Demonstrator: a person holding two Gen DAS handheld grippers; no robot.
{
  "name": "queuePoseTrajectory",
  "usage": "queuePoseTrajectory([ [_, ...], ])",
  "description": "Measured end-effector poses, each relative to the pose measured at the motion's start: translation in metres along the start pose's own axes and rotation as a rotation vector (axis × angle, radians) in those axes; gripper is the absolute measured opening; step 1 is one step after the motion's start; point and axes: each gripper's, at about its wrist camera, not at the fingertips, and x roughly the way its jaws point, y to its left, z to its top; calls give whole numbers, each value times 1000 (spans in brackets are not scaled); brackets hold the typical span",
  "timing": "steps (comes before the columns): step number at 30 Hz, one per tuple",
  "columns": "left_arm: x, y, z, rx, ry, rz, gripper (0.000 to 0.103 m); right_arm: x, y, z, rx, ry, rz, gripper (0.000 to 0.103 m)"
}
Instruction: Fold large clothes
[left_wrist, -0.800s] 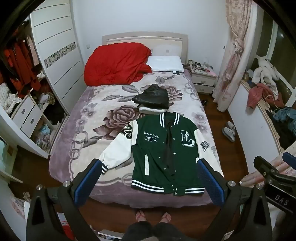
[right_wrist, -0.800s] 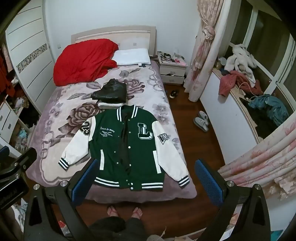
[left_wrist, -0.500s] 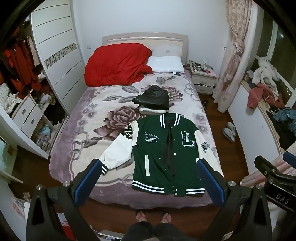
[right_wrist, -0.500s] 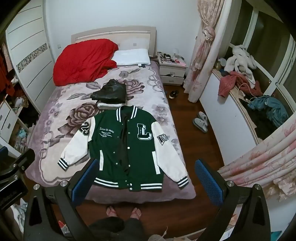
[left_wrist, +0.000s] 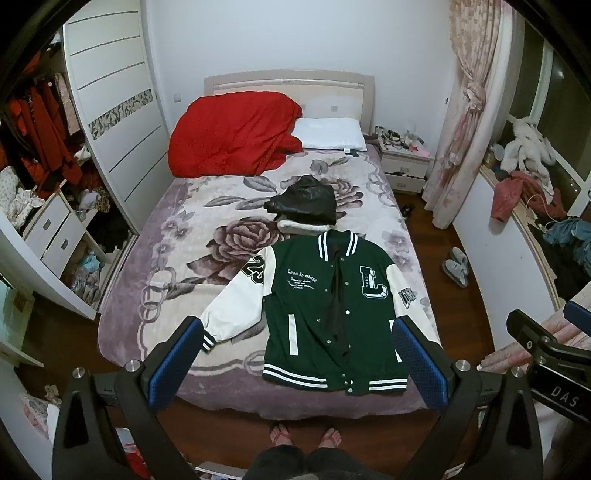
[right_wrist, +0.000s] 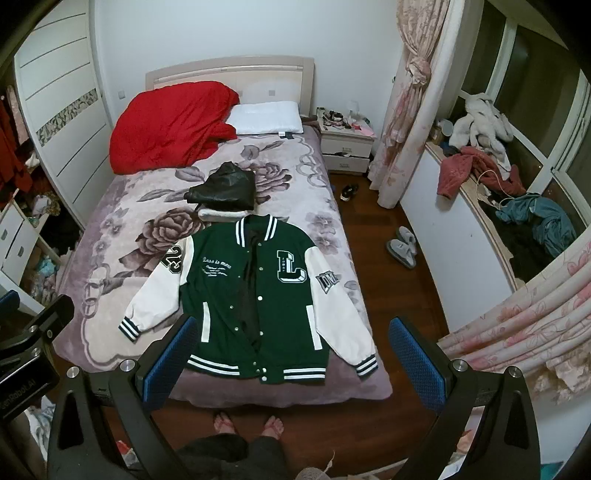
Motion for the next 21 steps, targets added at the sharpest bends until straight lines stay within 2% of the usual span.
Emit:
queuePoseTrajectory([
  [8, -5, 1, 2, 2, -9, -1, 103, -17, 6, 4, -3, -7, 7, 103],
  [21, -8, -2, 9, 2, -20, -4, 103, -19, 7, 6, 2, -10, 8, 103],
])
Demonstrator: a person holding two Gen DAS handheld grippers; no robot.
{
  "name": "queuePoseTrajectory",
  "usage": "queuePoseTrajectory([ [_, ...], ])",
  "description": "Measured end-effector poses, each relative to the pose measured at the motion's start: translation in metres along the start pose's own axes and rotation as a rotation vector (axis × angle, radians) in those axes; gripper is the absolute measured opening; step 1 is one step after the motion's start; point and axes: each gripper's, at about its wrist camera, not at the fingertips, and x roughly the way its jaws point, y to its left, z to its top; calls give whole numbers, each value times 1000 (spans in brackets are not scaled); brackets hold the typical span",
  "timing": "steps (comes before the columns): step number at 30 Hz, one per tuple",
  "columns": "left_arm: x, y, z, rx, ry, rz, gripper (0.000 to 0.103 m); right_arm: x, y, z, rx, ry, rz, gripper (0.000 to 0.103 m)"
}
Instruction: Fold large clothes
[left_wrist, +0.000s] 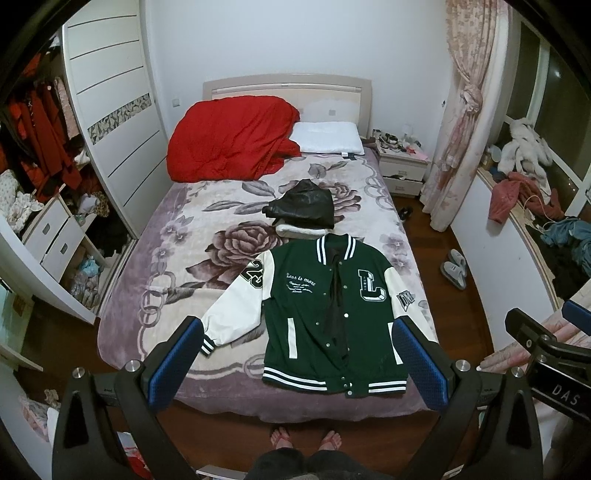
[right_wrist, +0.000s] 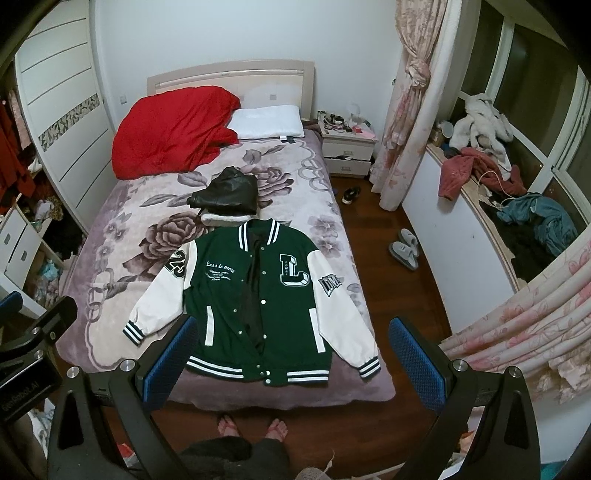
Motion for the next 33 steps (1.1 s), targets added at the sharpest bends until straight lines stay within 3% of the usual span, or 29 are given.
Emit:
queuePoseTrajectory([
  [33, -8, 2, 10, -3, -18, -6, 103, -16, 15, 29, -1, -25, 5, 103],
])
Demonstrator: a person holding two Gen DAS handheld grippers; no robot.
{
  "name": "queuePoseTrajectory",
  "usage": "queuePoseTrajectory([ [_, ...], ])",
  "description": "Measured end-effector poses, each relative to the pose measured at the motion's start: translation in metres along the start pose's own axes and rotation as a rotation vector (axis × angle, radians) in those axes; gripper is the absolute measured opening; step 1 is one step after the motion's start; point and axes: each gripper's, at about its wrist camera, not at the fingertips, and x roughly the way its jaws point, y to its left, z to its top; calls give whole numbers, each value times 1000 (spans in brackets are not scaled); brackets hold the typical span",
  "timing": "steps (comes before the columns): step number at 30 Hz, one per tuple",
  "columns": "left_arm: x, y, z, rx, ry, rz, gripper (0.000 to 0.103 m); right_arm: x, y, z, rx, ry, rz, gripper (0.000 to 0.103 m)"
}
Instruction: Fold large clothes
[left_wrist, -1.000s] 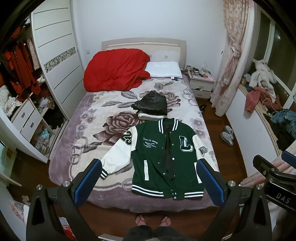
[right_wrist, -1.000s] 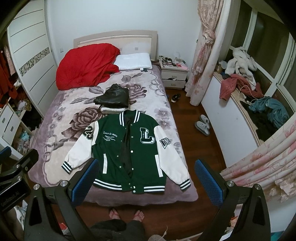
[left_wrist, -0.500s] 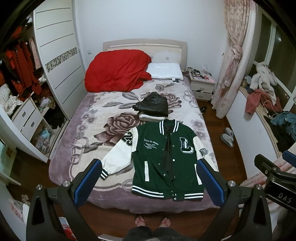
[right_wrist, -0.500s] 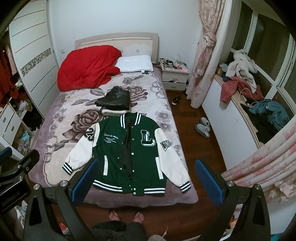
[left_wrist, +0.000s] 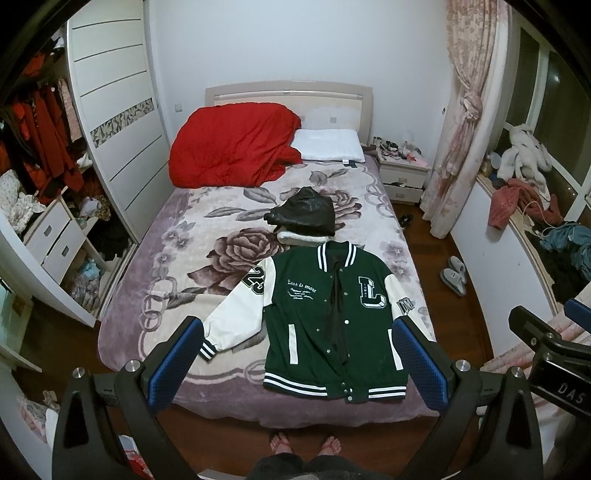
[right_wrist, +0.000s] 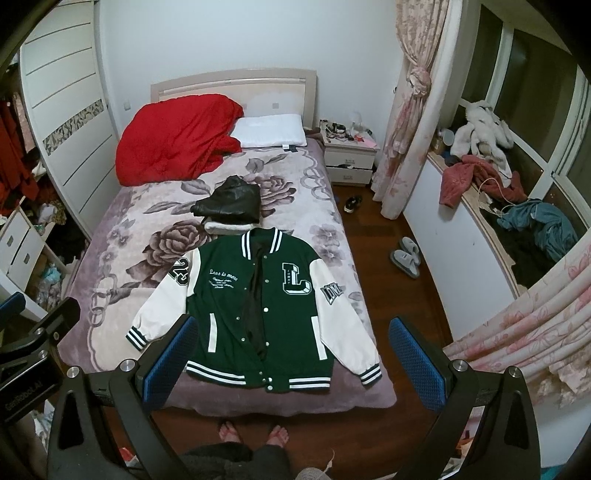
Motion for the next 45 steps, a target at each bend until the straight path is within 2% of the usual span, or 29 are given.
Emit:
queuePoseTrajectory([
  [7, -4, 6, 24, -1, -12, -3, 103, -1, -1, -1, -2, -3, 2, 103],
  [10, -4, 6, 24, -2, -13, -5, 103, -1, -3, -5, -1, -5, 2, 103],
  [15, -4, 10, 38, -1, -23, -12, 103, -4, 2, 7, 2, -10, 2, 103],
  [18, 2, 14, 40, 0, -22, -19, 103, -6, 4, 10, 4, -11, 2, 103],
  [21, 8, 13, 21, 7, -36, -10, 103, -5, 3, 9, 8, -9, 8, 103],
  [25, 50, 19, 24, 35, -83, 57, 103, 13, 6, 22, 54, 15, 58, 103],
  [28, 94, 23, 20, 73, -105, 121, 103, 57, -5, 15, 142, 48, 97, 103],
  [30, 137, 27, 10, 90, -68, 122, 103, 96, -24, 12, 246, 91, 69, 103],
  [32, 191, 30, -9, 97, 15, 146, 103, 142, -53, 2, 368, 140, 33, 102],
  [33, 217, 29, -15, 100, 60, 154, 103, 165, -68, -7, 430, 151, 21, 101],
  [35, 257, 31, -33, 99, 133, 183, 103, 213, -101, -31, 542, 219, -28, 87],
  [37, 308, 31, -57, 87, 216, 212, 103, 264, -135, -71, 636, 294, -71, 85],
  [38, 321, 31, -66, 85, 239, 224, 103, 286, -152, -94, 683, 330, -89, 85],
  [40, 359, 25, -89, 84, 309, 260, 103, 340, -190, -146, 834, 391, -63, 85],
  [42, 398, 17, -112, 84, 381, 297, 103, 402, -223, -213, 1031, 480, -27, 85],
  [45, 445, 1, -137, 90, 461, 317, 103, 484, -257, -309, 1292, 519, 95, 85],
])
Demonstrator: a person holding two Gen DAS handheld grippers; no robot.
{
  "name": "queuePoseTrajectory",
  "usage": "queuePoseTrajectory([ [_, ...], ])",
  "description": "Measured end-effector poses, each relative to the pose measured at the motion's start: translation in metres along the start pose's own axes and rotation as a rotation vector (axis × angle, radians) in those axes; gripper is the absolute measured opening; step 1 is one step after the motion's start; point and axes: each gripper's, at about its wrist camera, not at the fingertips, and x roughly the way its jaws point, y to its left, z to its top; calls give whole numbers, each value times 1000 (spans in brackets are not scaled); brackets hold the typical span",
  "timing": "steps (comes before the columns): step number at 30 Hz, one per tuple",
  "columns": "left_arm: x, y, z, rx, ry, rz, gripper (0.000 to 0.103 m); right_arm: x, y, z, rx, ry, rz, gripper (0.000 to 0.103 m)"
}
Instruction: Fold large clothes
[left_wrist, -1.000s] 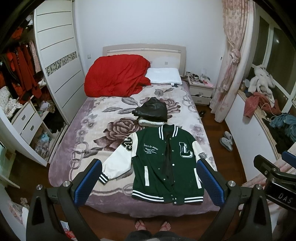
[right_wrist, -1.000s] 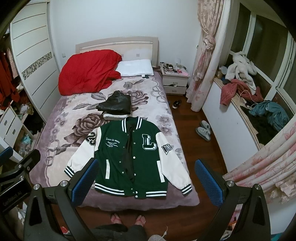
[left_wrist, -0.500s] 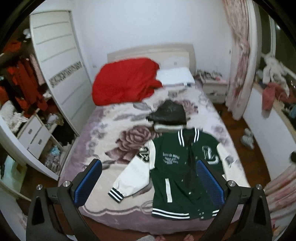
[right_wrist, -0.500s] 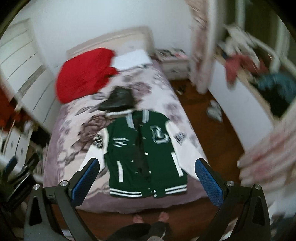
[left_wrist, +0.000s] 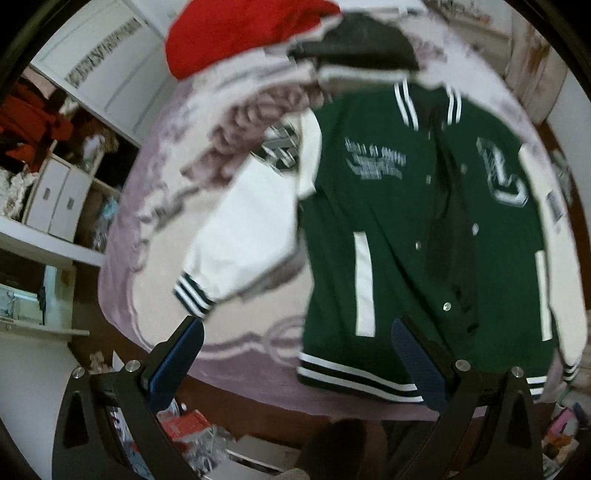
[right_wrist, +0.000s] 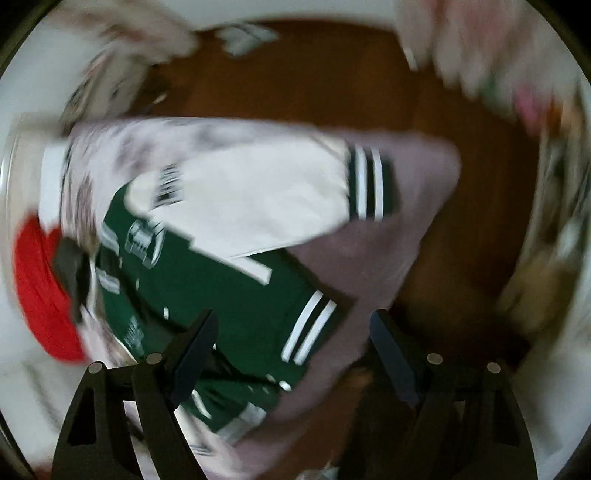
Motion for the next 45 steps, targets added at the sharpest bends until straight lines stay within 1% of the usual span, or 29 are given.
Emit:
queuePoseTrajectory([
  [1, 9, -9, 0, 12, 19, 7, 103, 27, -23, 13, 63, 16, 53, 85],
  [2, 22, -22, -1, 31, 40, 13, 103, 58, -45, 23, 132, 18, 145, 85],
  [3, 33, -32, 2, 48, 49, 19, 103, 81, -62, 31, 172, 8, 199, 85],
  [4, 40, -43, 2, 68, 62, 33, 103, 96, -70, 34, 210, -1, 236, 85],
  [6, 51, -69, 8, 106, 70, 37, 103, 132, -85, 42, 301, -35, 357, 85],
  [9, 54, -121, 24, 178, 43, 17, 103, 175, -92, 49, 387, -62, 454, 85],
  [10, 53, -135, 29, 199, 33, 11, 103, 182, -92, 49, 403, -85, 463, 81],
  [12, 48, -174, 45, 251, -2, -21, 103, 191, -89, 47, 418, -133, 454, 61],
  [13, 47, -195, 52, 276, -16, -41, 103, 192, -88, 46, 421, -151, 449, 28],
  [14, 47, -218, 62, 306, -25, -67, 103, 193, -88, 48, 427, -170, 465, 17],
  [16, 50, -260, 80, 367, -35, -101, 103, 178, -79, 56, 418, -206, 475, 14],
  [18, 56, -301, 104, 415, -59, -118, 103, 160, -68, 75, 368, -261, 465, 13],
  [20, 67, -341, 130, 436, -77, -142, 103, 139, -54, 106, 303, -306, 441, 13],
  [22, 81, -370, 152, 440, -70, -154, 103, 118, -35, 148, 231, -350, 410, 12],
  [23, 94, -384, 165, 442, -61, -137, 103, 109, -22, 168, 196, -369, 395, 12],
  [24, 104, -394, 174, 437, -50, -121, 103, 102, -10, 188, 160, -389, 375, 12],
  [26, 127, -405, 192, 409, -11, -123, 103, 85, 17, 221, 102, -410, 350, 12],
  [29, 151, -408, 206, 362, 25, -152, 103, 64, 64, 274, 2, -438, 303, 11],
  [31, 154, -404, 209, 340, 23, -175, 103, 54, 96, 300, -62, -450, 281, 11],
  [33, 149, -394, 204, 340, 4, -195, 103, 43, 125, 312, -114, -463, 260, 11],
  [35, 140, -376, 198, 333, -10, -208, 103, 32, 156, 311, -164, -474, 254, 11],
  [36, 136, -365, 195, 320, -13, -208, 103, 28, 171, 304, -192, -477, 251, 11],
  [37, 129, -348, 191, 293, -20, -230, 103, 23, 188, 297, -222, -478, 259, 11],
  [38, 120, -326, 187, 252, -30, -258, 103, 18, 203, 282, -263, -476, 264, 11],
  [40, 104, -281, 181, 184, -48, -254, 103, 15, 231, 248, -343, -466, 263, 11],
  [41, 95, -250, 177, 134, -60, -273, 103, 14, 251, 230, -387, -456, 267, 11],
  [42, 90, -222, 173, 90, -66, -286, 103, 14, 272, 207, -440, -443, 269, 11],
  [44, 84, -154, 162, -5, -72, -275, 103, 18, 314, 161, -547, -424, 269, 11],
  [45, 81, -127, 153, -44, -71, -263, 103, 26, 343, 128, -615, -406, 271, 11],
])
